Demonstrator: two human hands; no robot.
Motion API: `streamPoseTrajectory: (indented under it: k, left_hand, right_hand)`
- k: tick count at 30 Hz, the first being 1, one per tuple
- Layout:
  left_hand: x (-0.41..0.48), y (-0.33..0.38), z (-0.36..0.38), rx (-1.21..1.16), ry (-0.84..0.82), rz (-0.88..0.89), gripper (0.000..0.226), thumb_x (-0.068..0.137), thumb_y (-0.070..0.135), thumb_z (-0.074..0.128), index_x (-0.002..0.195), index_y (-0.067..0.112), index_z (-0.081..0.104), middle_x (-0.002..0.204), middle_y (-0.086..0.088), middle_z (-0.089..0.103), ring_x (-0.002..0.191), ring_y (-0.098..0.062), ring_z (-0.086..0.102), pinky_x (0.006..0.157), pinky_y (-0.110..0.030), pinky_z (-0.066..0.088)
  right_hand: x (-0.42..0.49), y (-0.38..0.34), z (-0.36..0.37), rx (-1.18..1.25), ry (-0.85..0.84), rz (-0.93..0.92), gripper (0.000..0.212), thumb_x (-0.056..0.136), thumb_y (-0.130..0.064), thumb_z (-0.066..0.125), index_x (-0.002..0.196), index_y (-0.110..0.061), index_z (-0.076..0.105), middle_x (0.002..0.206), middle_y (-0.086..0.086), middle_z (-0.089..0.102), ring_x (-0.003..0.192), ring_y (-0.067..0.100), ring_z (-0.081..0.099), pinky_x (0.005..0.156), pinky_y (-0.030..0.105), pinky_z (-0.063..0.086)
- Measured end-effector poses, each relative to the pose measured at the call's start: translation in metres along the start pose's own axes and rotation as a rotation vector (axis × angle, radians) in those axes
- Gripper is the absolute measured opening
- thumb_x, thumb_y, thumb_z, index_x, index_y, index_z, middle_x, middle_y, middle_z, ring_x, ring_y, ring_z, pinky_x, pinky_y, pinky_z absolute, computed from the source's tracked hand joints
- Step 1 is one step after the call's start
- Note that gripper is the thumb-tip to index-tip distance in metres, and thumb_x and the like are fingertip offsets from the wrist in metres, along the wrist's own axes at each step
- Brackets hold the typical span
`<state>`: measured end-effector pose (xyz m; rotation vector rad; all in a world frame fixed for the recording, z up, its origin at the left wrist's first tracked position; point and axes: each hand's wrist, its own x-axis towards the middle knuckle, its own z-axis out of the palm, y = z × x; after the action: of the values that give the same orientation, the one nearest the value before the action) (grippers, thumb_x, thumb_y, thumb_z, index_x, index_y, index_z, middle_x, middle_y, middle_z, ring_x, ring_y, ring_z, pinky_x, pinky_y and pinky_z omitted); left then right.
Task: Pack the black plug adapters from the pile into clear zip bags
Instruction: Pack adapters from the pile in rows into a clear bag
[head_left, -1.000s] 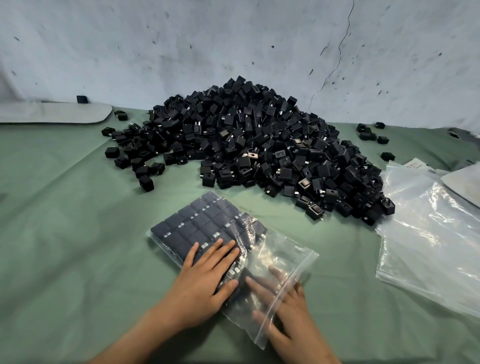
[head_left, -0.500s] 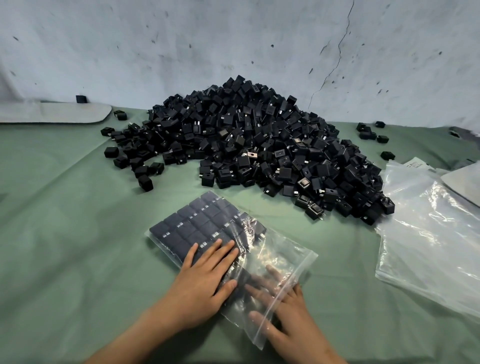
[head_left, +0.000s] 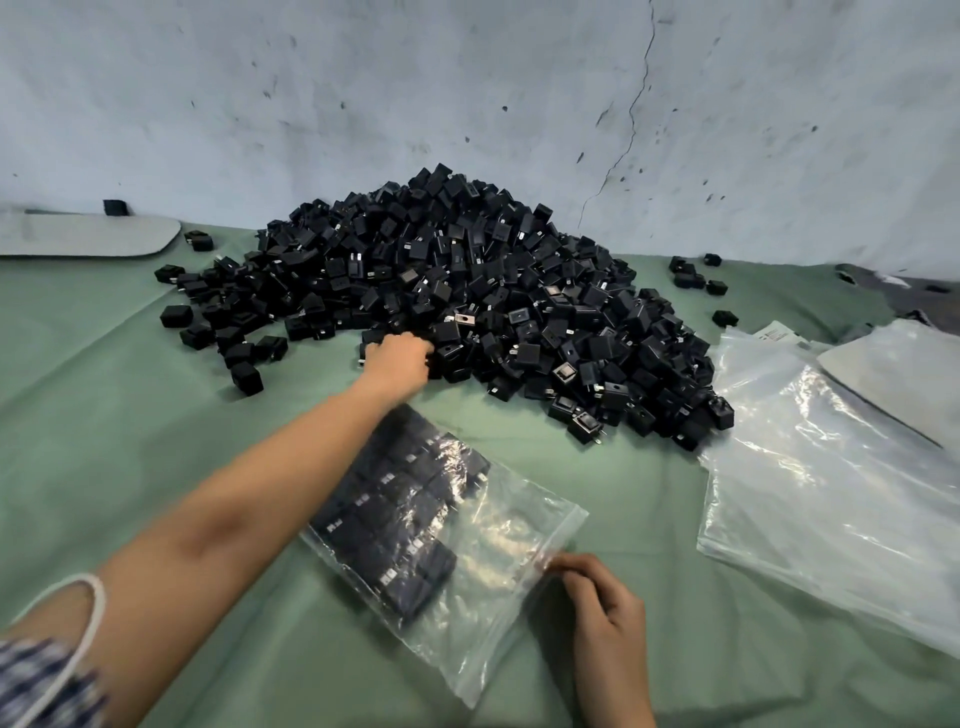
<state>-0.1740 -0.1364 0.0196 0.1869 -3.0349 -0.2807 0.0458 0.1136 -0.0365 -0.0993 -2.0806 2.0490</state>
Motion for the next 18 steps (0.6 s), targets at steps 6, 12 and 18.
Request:
streamPoseTrajectory:
  k: [6,12,18]
  left_hand:
    - [0.003,-0.013,0.0,-0.096,0.034,0.049,0.021,0.086,0.007,0.065,0.106,0.01,0.061,0.107,-0.014,0.064,0.106,-0.033,0.055,0.087,-0.035,0.038]
    - [-0.096,0.027,-0.046,-1.025,-0.111,0.215,0.04,0.08,0.01,0.076,0.105,0.032,0.055,0.102,0.002,0.062,0.09,-0.018,0.067,0.079,-0.026,0.051]
    - [-0.184,0.045,-0.041,-1.153,-0.451,0.478,0.054,0.082,-0.005,0.069,0.124,0.028,0.059,0.122,0.005,0.059,0.11,-0.017,0.065,0.089,-0.026,0.052]
  right_hand:
    - [-0.001,0.005,-0.001,0.024,-0.031,0.01,0.044,0.084,0.016,0.049,0.067,-0.017,0.072,0.061,0.005,0.063,0.056,0.01,0.046,0.051,0.012,0.035]
    - [-0.003,-0.001,-0.007,0.049,0.08,-0.176,0.046,0.083,0.016,0.05,0.07,-0.021,0.074,0.083,-0.002,0.071,0.083,0.01,0.063,0.078,0.02,0.047]
    - [-0.003,-0.046,-0.009,-0.329,-0.273,-0.619,0.027,0.086,-0.021,0.052,0.099,-0.029,0.075,0.141,0.004,0.048,0.135,0.023,0.038,0.109,0.029,0.031]
